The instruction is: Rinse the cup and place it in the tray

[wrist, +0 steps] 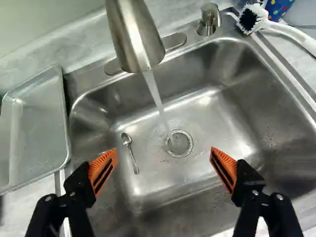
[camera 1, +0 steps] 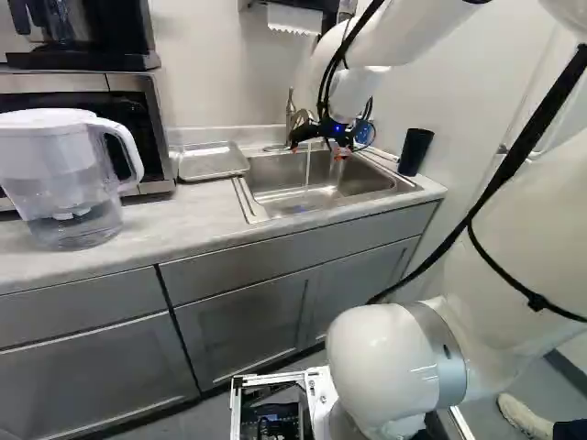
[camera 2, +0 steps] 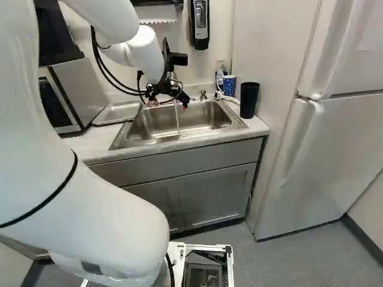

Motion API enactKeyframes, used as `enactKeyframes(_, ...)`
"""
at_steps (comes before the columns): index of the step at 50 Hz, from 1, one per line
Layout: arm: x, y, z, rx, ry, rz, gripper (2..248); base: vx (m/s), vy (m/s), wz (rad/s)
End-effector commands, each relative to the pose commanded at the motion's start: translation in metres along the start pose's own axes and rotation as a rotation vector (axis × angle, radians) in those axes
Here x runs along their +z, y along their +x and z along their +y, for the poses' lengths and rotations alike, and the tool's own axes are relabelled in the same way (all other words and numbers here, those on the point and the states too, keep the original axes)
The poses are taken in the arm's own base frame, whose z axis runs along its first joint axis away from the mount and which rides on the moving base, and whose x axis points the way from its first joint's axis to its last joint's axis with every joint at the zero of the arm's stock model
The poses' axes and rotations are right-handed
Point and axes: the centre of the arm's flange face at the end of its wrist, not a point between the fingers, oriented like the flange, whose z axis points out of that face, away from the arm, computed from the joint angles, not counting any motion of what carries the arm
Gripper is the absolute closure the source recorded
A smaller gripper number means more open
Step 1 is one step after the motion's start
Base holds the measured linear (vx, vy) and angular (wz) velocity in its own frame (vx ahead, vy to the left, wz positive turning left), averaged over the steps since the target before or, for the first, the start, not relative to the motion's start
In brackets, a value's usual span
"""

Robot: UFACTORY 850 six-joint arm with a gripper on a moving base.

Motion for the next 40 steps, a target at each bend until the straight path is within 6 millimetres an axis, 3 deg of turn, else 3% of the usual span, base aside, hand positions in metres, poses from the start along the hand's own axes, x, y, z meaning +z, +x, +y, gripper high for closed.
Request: enactKeyframes(40,-0.0053,0.0056,-0.0023,0.157,0.044,0.127,3,0.000,0.000,0.000)
